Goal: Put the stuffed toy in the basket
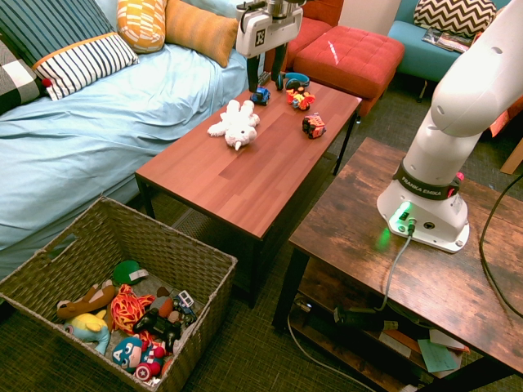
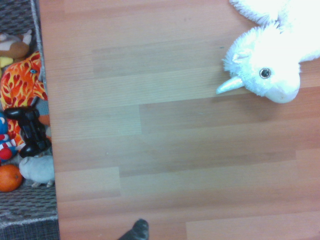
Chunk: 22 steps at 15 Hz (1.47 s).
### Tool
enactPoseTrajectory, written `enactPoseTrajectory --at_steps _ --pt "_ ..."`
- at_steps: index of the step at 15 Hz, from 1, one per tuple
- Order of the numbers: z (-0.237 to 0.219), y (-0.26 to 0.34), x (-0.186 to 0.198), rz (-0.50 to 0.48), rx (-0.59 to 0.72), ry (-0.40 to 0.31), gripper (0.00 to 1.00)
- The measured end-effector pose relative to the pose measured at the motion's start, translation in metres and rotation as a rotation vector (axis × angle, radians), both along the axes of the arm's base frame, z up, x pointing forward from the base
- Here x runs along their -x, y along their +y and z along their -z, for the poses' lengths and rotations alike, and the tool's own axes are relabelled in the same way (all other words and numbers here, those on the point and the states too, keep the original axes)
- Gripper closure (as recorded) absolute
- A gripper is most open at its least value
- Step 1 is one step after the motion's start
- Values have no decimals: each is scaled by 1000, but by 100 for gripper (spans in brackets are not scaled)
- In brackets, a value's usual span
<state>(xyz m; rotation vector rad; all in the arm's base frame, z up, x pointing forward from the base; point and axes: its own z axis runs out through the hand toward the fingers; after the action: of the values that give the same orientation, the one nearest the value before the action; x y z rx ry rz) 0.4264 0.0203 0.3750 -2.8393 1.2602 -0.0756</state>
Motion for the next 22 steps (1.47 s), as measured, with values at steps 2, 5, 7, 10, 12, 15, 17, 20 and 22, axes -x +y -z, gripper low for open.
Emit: enactPoseTrajectory --at_steps 2,5,7,10,12,15,17,20,22 --pt "2 0 -1 -5 6 11 0" --pt "12 -9 -14 26 30 -4 0" --pt "24 -23 -33 79 35 -22 0" --pt "50 -46 -71 179 23 -37 0" --pt "76 -62 -100 244 16 -30 0" --pt "125 -77 -136 328 0 -3 0" --pt "154 -84 -159 374 -7 13 0" --pt "198 -102 -186 429 -8 39 0" --pt "223 -111 -196 452 -5 64 0"
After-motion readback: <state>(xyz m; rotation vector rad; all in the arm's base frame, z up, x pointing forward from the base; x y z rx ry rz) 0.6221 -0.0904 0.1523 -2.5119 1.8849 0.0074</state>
